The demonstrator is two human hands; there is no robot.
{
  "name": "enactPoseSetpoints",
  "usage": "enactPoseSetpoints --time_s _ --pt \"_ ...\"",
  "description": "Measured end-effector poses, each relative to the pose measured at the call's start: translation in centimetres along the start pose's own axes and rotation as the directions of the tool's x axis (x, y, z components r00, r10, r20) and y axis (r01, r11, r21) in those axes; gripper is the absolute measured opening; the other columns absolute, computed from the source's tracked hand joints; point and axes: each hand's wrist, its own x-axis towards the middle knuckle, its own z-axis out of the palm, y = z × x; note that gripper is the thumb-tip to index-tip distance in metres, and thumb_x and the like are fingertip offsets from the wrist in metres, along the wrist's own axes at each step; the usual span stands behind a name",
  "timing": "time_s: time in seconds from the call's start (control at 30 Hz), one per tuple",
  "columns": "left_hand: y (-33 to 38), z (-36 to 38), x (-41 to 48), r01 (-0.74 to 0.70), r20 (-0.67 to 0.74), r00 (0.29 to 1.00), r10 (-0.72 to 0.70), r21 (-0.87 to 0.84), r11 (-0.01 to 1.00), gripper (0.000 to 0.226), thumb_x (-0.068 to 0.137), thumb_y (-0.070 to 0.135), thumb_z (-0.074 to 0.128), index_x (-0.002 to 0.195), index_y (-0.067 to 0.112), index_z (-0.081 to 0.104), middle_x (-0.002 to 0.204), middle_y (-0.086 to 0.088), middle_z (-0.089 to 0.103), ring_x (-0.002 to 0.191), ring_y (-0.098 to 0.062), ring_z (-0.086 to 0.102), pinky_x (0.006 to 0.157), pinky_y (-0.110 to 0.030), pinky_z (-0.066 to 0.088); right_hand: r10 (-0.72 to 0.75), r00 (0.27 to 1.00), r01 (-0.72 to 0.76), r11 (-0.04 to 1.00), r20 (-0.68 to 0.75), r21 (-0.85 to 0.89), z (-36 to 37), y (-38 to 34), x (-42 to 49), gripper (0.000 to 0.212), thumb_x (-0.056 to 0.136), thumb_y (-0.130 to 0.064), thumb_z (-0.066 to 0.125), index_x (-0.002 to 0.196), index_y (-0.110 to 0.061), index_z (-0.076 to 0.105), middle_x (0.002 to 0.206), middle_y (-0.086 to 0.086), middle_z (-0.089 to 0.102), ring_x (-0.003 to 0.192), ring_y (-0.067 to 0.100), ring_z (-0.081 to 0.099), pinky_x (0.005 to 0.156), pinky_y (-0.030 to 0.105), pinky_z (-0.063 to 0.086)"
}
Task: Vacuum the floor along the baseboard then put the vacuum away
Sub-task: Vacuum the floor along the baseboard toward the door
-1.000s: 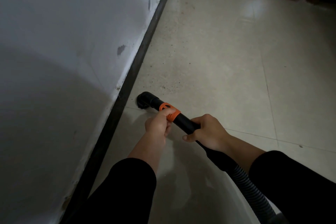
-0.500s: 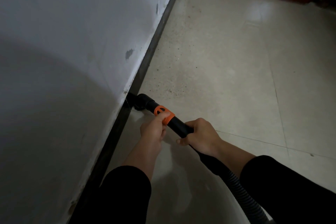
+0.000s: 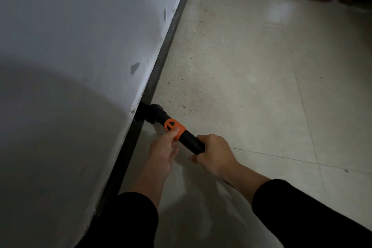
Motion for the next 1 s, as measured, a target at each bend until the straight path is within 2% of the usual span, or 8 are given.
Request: enactPoseSetpoints --time_s 0.07,0.2,0.5,0.7,0.83,1.0 --pt "0.3 0.0 0.5 0.000 0.004 1.000 0.000 0.001 1.000 0.047 0.090 0.031 0.065 0.131 0.012 0.054 0.106 0.001 0.063 0.092 -0.005 0.057 0.070 -0.022 0.044 -0.001 1.000 0.001 1.000 -0.030 -0.005 0.2 -0.2 0.3 0.019 0.076 -0.022 0.072 0.091 -0.013 0.065 0.077 0.005 0.064 0.072 0.022 0.061 0.064 0.028 0.046" --pt "0.7 0.0 1.5 -0.009 0.004 1.000 0.009 0.009 1.000 0.046 0.091 0.030 0.064 0.131 0.011 0.053 0.101 0.001 0.061 0.097 -0.008 0.056 0.073 -0.024 0.044 -0.004 0.998 0.004 1.000 -0.067 -0.008 0.6 -0.5 1.1 0.017 0.077 -0.021 0.070 0.091 -0.014 0.064 0.076 0.003 0.062 0.073 0.022 0.061 0.063 0.026 0.043" --pt "2.1 0.4 2.2 -0.024 0.017 1.000 0.024 0.043 0.999 0.045 0.092 0.034 0.062 0.132 0.013 0.056 0.123 -0.003 0.063 0.114 -0.012 0.057 0.068 -0.023 0.043 -0.013 0.992 0.013 1.000 -0.125 -0.004 1.1 -1.2 2.4 0.016 0.077 -0.019 0.068 0.091 -0.015 0.061 0.077 0.000 0.058 0.077 0.023 0.060 0.063 0.025 0.036" --pt "2.7 0.8 1.9 -0.008 -0.008 1.000 0.009 0.035 0.999 0.034 0.093 0.026 0.061 0.123 0.011 0.057 0.115 -0.004 0.063 0.111 -0.015 0.057 0.067 -0.024 0.043 -0.017 0.994 0.016 1.000 -0.109 -0.012 1.1 -1.0 2.5 0.015 0.077 -0.020 0.067 0.088 -0.016 0.059 0.076 -0.001 0.057 0.074 0.022 0.059 0.062 0.026 0.038" --pt "2.8 0.8 1.4 0.016 0.014 1.000 -0.016 0.030 0.999 0.031 0.092 0.020 0.061 0.122 0.012 0.057 0.116 -0.006 0.063 0.113 -0.018 0.058 0.071 -0.026 0.044 -0.023 0.995 0.020 0.999 -0.100 -0.031 0.7 -0.8 1.9 0.016 0.078 -0.020 0.067 0.083 -0.018 0.052 0.074 -0.002 0.053 0.069 0.018 0.050 0.061 0.026 0.033" --pt "2.0 1.3 0.5 0.028 0.036 0.999 -0.030 0.054 0.998 0.028 0.090 0.022 0.062 0.117 0.013 0.059 0.110 -0.005 0.067 0.101 -0.013 0.060 0.068 -0.026 0.044 -0.008 0.997 0.005 0.999 -0.079 -0.039 -0.2 0.0 0.7 0.013 0.078 -0.020 0.067 0.084 -0.015 0.056 0.074 0.000 0.055 0.071 0.021 0.056 0.060 0.026 0.037"
